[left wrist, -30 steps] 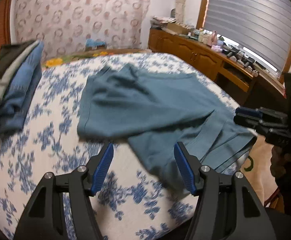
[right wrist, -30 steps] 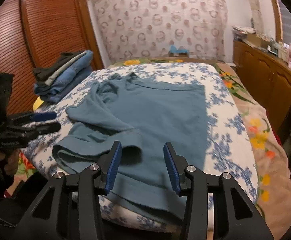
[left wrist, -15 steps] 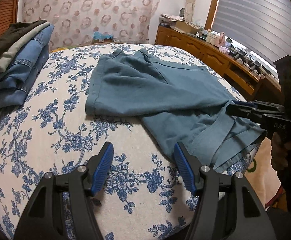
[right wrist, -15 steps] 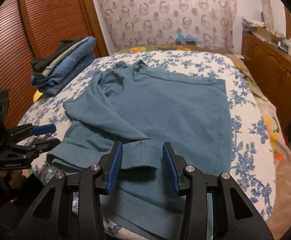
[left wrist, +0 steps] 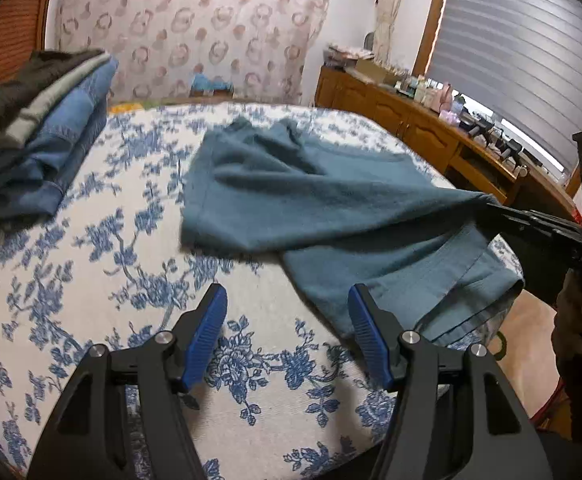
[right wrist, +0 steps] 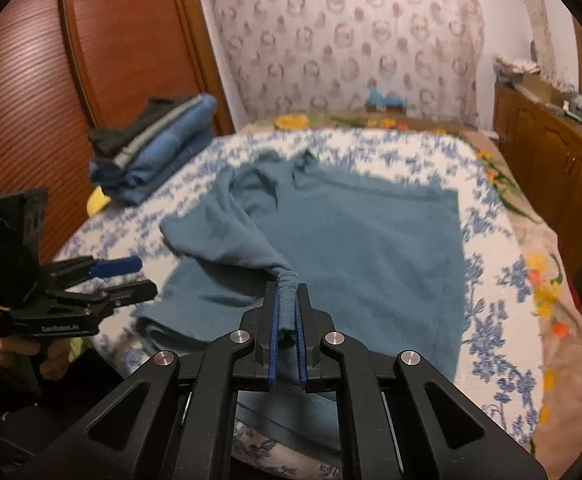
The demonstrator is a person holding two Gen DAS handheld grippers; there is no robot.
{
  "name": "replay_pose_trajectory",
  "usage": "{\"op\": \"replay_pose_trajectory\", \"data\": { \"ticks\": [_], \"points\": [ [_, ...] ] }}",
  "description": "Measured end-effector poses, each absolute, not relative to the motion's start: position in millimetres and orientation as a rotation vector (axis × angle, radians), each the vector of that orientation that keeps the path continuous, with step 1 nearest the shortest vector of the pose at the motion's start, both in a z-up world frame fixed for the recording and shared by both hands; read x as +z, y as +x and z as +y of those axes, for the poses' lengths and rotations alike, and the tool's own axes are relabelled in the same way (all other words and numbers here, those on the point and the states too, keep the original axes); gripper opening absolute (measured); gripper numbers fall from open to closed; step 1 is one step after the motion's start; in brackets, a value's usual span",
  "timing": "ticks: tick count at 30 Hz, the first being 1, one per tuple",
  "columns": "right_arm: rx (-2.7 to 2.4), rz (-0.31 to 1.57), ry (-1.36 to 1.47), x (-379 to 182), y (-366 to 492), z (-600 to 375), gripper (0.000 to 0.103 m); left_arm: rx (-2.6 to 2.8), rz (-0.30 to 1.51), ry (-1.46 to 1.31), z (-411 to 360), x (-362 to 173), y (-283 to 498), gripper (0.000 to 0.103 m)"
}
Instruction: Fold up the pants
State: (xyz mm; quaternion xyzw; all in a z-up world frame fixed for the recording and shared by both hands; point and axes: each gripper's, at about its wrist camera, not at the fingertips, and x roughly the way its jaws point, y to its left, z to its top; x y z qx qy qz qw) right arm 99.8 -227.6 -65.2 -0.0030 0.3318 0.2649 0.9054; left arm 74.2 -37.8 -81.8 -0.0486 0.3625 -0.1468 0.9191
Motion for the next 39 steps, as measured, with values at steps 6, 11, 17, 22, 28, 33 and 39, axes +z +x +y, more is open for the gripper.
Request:
{"op": "replay_pose_trajectory", "data": {
  "ticks": [6,11,17,22,28,33,39],
  "points": [
    [0.520,0.609,-0.004,-43.2,76.4,-239.3,0.005,-0.320,0.732,-0.086,-43.3,-76.1,72.4,0.062],
    [0.481,0.597,-0.011,-38.1,65.2,-253.2,0.005,-0.337,0.740,-0.069,-51.8,-78.0,73.3,0.062],
    [0.439,0.611,-0.003,-42.2,55.9,-271.9,0.005,-0.344,0.749,-0.056,-60.8,-79.7,73.2,0.062],
    [0.407,0.640,-0.005,-49.7,52.6,-282.7,0.005,-0.358,0.755,-0.043,-69.0,-79.2,74.5,0.062],
    [0.367,0.703,-0.009,-69.0,52.3,-290.0,0.005,-0.383,0.748,0.007,-84.6,-69.4,82.3,0.062],
    [0.351,0.742,-0.008,-81.0,52.3,-295.5,0.005,-0.402,0.753,0.014,-94.7,-66.7,89.8,0.062],
    [0.338,0.785,0.025,-95.6,60.3,-303.3,0.010,-0.399,0.799,0.020,-101.0,-83.5,88.1,0.062]
  ]
}}
